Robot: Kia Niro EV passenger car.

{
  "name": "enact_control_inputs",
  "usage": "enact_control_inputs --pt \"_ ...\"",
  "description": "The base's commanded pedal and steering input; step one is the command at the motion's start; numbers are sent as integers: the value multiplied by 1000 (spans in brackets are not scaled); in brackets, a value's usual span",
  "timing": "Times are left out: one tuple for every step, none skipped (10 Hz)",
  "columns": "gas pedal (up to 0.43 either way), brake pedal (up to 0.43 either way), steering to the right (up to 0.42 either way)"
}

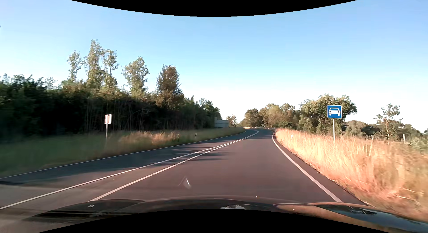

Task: Follow the waypoints while adhering to traffic rules and regulations

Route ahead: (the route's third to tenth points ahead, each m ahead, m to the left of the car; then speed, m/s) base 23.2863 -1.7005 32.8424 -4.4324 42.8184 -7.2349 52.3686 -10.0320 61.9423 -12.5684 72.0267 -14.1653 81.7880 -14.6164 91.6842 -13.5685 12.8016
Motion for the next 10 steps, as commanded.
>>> enact_control_inputs --pt "378 0 109" --pt "390 0 104" --pt "398 0 98" --pt "398 0 91" --pt "398 0 83" --pt "398 0 75" --pt "398 0 68" --pt "398 0 64" --pt "398 0 61" --pt "398 0 51"
